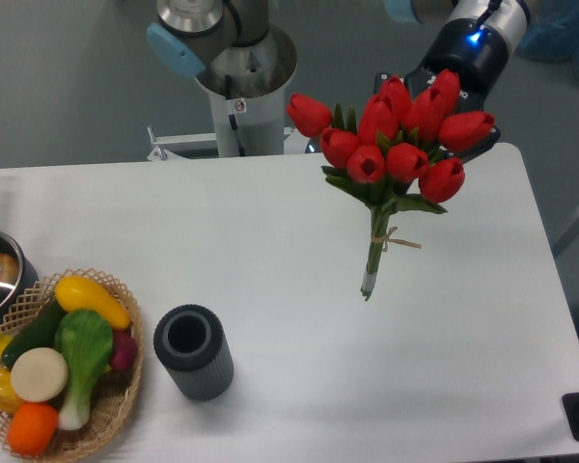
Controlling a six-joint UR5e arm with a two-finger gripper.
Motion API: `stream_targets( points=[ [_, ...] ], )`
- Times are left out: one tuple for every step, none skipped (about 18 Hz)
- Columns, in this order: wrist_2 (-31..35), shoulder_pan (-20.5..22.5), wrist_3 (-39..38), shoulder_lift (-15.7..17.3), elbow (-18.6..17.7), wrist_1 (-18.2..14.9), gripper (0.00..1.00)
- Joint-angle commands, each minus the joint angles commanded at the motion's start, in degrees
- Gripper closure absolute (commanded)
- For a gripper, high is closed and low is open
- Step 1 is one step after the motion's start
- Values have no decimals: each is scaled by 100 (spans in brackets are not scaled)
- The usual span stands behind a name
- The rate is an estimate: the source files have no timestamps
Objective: Pick up the flowers from the vase
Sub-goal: 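Carry the tulip bouquet up and away from the vase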
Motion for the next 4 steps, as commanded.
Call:
stream_targets(
  points=[
    [-9,0,-9,0,-9,0,66],
    [0,0,-17,0,-9,0,66],
    [0,0,-26,0,-9,0,66],
    [-9,17,-26,-9,-9,0,66]
  ],
)
